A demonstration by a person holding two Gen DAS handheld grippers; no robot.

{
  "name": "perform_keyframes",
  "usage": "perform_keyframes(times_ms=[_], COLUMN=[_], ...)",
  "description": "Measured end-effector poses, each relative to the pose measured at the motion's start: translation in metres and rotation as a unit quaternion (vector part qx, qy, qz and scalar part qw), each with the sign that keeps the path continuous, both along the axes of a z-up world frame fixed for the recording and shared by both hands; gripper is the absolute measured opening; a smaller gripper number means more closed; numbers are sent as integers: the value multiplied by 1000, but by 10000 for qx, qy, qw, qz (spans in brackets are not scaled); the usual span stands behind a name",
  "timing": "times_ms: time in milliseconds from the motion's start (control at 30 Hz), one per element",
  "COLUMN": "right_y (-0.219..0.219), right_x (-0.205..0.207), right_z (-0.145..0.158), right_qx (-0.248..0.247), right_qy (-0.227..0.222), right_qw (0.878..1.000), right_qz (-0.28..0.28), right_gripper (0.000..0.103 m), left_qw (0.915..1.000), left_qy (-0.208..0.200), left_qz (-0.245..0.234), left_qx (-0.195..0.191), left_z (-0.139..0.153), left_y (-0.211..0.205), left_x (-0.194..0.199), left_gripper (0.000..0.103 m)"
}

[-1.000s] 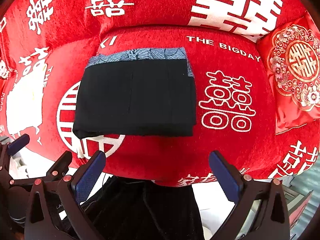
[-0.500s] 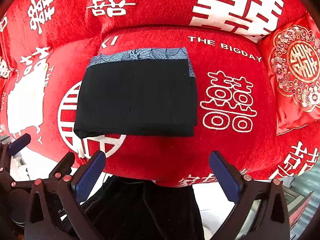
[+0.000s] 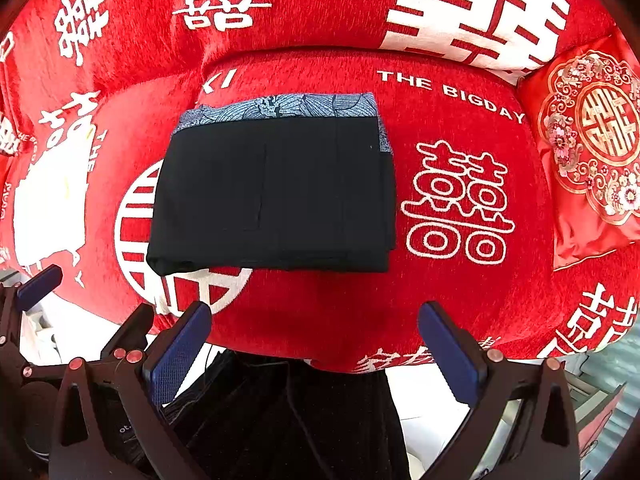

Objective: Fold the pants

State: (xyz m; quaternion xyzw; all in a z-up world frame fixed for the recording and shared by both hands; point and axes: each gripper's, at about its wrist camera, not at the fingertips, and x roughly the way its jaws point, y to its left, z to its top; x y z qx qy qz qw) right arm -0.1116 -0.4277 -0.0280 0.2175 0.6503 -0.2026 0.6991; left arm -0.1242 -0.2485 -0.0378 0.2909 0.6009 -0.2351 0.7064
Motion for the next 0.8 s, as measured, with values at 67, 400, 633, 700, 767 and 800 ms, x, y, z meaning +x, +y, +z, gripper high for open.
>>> perform_keyframes(times_ms=[67, 400, 633, 700, 767, 800], right_y=[0, 0, -1, -2, -1, -2], right_x=[0, 1, 3, 4, 4, 4], right_z=[0, 0, -4, -4, -5, -4], right_qx=[-10, 1, 20, 18, 27, 23], right_qy=[3, 12, 54, 51, 60, 58], right_qw=[10000, 10000, 10000, 10000, 10000, 10000], right_qz=[0, 5, 30, 36, 31, 36], right_gripper=[103, 103, 103, 103, 103, 103], left_qw=[10000, 10000, 10000, 10000, 10000, 10000], left_qy=[2, -4, 16, 19, 29, 36], left_qz=[2, -4, 31, 27, 18, 18], left_qx=[-5, -10, -26, -23, -19, -22], left_z=[0, 0, -2, -3, -3, -3], left_y=[0, -1, 1, 1, 1, 1], left_x=[0, 2, 5, 5, 5, 6], left_gripper=[103, 103, 103, 103, 103, 103])
